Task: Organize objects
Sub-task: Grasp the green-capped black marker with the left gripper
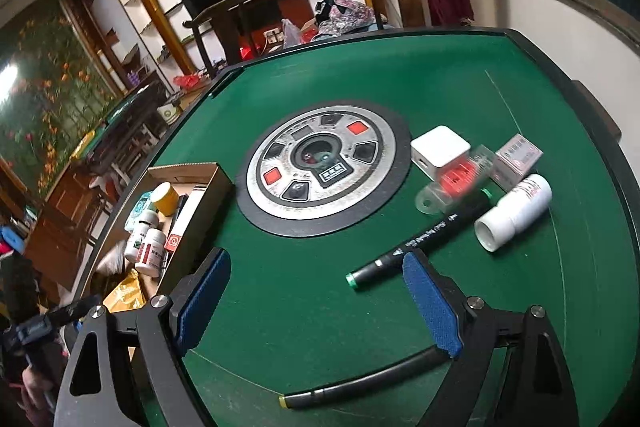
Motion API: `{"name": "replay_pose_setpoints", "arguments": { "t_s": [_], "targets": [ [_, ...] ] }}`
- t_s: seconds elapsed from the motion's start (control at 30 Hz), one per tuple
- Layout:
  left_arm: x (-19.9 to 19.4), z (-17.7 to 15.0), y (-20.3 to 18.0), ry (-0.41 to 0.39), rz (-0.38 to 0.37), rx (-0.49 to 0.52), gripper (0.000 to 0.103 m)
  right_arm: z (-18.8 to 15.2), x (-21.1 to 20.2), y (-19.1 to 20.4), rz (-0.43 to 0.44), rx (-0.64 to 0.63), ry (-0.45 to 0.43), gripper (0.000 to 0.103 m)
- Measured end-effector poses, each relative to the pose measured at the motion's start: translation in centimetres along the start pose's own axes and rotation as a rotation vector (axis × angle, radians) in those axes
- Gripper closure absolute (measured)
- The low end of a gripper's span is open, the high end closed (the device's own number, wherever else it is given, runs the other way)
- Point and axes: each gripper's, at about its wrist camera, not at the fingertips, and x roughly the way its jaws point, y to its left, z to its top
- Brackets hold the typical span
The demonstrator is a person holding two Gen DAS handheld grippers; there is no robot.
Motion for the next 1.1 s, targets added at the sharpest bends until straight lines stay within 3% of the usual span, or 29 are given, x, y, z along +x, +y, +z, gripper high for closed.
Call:
{"name": "replay_pose_setpoints", "arguments": {
  "t_s": [0.13,0.27,0.37,0.5,0.7,0.83,0.9,1.1],
  "targets": [
    [-0.6,1.2,-1.6,-0.065,0.082,0.047,0.017,-0.1,-0.9,-1.2,-0.005,0.029,-0.016,0.011],
    [-2.0,-0.2,-5.6,-0.095,0.085,0.184,0.017,0.2,-1.5,-3.2,-0.039,0.068,-0.057,0.011],
    [-2.3,-1.4,-9.0,-0.096,0.093,0.293,0.016,0.4,-1.9,-5.6,-0.119,0.114,-0.107,0.011],
    [-0.7,-3.2,-14.7,-0.079,0.072,0.472,0.016,0.6,-1.9,-9.4,-0.248,0.182,-0.157,0.011],
    [5.0,-4.7,-23.1,-0.057,0.018,0.68,0.018,-0.5,-2.1,-15.0,-0.325,0.29,-0.205,0.011],
    [11.2,-5.5,-27.7,0.041,0.019,0.78,0.035,-1.1,-2.5,-18.3,-0.23,0.439,-0.181,0.011],
    [14.5,-5.8,-29.1,0.099,0.033,0.811,0.05,-1.3,-2.9,-18.7,-0.198,0.472,-0.192,0.011],
    [20.5,-6.3,-30.9,0.165,0.076,0.898,0.055,-1.9,-2.4,-19.5,-0.138,0.55,-0.156,0.01]
  ]
}}
